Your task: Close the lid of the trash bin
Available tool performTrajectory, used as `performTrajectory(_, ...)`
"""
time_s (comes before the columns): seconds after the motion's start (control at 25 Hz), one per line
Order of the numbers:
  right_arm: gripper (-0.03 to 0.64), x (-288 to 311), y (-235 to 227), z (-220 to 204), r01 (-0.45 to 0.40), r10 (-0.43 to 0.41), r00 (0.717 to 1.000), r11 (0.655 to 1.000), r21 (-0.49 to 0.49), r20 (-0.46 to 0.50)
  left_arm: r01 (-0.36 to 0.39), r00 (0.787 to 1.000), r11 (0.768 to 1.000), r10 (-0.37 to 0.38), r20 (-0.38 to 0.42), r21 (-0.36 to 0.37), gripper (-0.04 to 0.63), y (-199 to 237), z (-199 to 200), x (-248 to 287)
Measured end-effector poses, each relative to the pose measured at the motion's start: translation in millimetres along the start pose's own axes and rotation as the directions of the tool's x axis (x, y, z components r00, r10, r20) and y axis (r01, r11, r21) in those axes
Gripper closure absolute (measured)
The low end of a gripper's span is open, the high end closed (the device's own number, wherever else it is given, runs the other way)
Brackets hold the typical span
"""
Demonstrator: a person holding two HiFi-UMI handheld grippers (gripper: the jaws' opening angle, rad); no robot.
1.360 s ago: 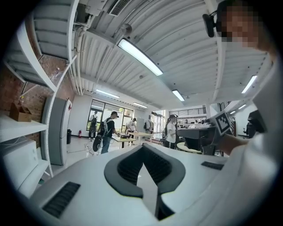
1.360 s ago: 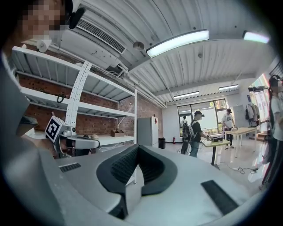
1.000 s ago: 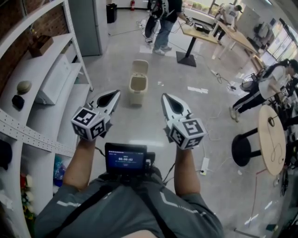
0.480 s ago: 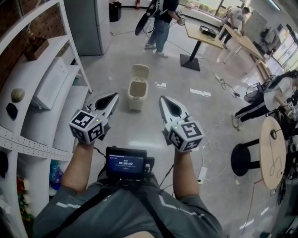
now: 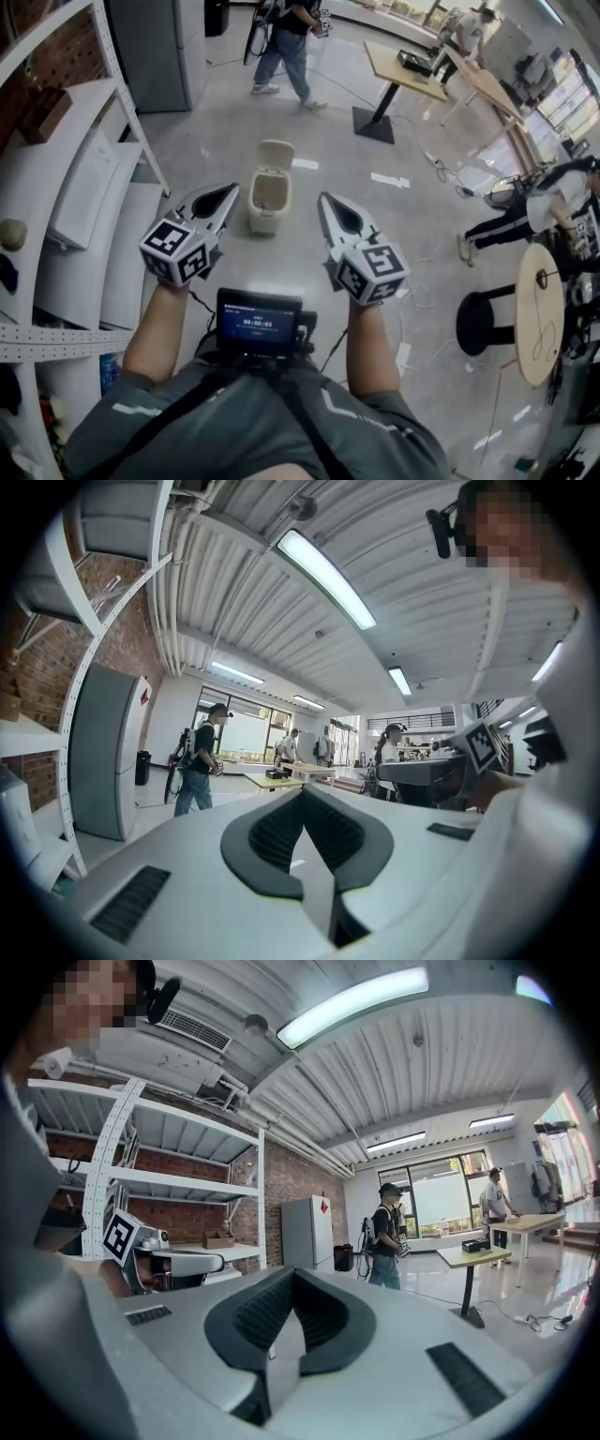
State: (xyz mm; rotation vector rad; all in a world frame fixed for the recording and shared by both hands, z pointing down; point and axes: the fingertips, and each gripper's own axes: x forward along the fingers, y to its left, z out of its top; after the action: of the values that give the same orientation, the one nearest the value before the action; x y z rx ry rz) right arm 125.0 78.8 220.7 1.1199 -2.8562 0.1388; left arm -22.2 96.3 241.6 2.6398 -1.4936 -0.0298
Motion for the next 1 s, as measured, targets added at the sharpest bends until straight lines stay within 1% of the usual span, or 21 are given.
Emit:
performTrajectory(0.32, 0.606, 86, -21, 12, 0.038, -0.037, 0.999, 0.999, 0.024, -0.014, 0.049, 0.999, 0.999, -0.050, -0.021, -0.015, 0.600, 82, 9, 44)
performTrajectory(0.52, 0.606, 124, -42, 9, 0.068, -0.067, 0.998, 0.996, 0.050, -0.016, 0.084, 0.995, 0.996, -0.085, -0.043, -0.018, 0.600, 121, 9, 68)
performTrajectory(0.6, 0.606, 140, -48, 14, 0.081, -0.080, 0.997, 0.996, 0.048, -0.018, 0.100, 0.994, 0.995, -0.101, -0.049, -0.024, 0.600, 136, 12, 78)
performTrajectory(0.72, 0.606, 154, -53, 17, 0.077, -0.076, 0.997, 0.996, 0.035, -0.027, 0.127, 0.991, 0.991, -0.128, -0.046, -0.033, 0.600, 147, 14, 91)
performTrajectory(0.88, 0.606, 168, -65, 17, 0.074, -0.072, 0.997, 0.997, 0.037, -0.036, 0.106, 0.992, 0.993, -0.110, -0.068, -0.056, 0.600, 159, 6, 105)
performTrajectory(1.0, 0.606, 188, -87, 12, 0.060, -0.058, 0.998, 0.997, 0.046, -0.037, 0.089, 0.991, 0.995, -0.094, -0.095, -0.053, 0.600, 173, -2, 128)
